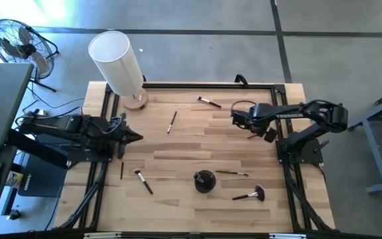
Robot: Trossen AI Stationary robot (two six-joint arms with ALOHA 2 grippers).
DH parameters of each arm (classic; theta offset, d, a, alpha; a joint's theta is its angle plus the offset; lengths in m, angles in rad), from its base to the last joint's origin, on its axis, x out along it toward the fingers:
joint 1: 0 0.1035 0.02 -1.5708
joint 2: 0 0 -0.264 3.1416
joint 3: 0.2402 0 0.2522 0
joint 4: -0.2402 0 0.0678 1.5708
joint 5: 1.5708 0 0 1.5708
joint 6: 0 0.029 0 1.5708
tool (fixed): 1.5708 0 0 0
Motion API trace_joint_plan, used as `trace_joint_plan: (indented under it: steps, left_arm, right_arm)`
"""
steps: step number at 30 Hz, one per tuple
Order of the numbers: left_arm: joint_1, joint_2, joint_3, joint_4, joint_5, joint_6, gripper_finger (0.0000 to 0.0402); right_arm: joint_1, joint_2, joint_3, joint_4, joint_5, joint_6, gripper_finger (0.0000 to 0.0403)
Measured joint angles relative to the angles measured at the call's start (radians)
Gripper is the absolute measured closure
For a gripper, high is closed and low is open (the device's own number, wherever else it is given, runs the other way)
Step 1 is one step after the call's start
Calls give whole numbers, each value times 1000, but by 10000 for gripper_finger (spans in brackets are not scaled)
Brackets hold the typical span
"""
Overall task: Pick & Place Makeup Supplies
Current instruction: Put the makeup brush into the black makeup holder
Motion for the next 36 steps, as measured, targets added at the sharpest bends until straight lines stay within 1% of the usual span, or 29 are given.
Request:
trace_joint_plan:
  steps: [4, 8, 13, 17, 20, 23, 26, 30, 32, 36]
  left_arm:
    - [0, -37, 0, -39, -2, 0, 401]
    - [0, -61, 0, -76, -15, 0, 401]
    - [0, -64, 0, -83, -35, 0, 401]
    - [0, -64, 0, -83, -48, -4, 401]
    - [0, -64, 0, -82, -69, -12, 401]
    - [0, -64, 0, -78, -80, -12, 401]
    - [0, -64, 0, -71, -82, -26, 401]
    - [0, -64, 0, -71, -82, -59, 401]
    - [0, -64, 0, -71, -82, -81, 401]
    - [0, -64, 0, -71, -84, -125, 401]
  right_arm:
    - [-25, 0, -74, 23, -86, 74, 254]
    - [-50, 0, -132, 103, -97, 82, 241]
    - [-83, -6, -177, 196, -118, 71, 243]
    - [-85, -5, -179, 209, -109, -21, 248]
    - [-86, -4, -175, 215, -105, -167, 259]
    - [-86, -4, -175, 226, -118, -336, 282]
    - [-87, -3, -175, 248, -138, -488, 319]
    - [-88, -3, -176, 282, -175, -682, 384]
    - [-81, -3, -176, 292, -198, -842, 391]
    - [-36, -3, -176, 306, -230, -1213, 383]
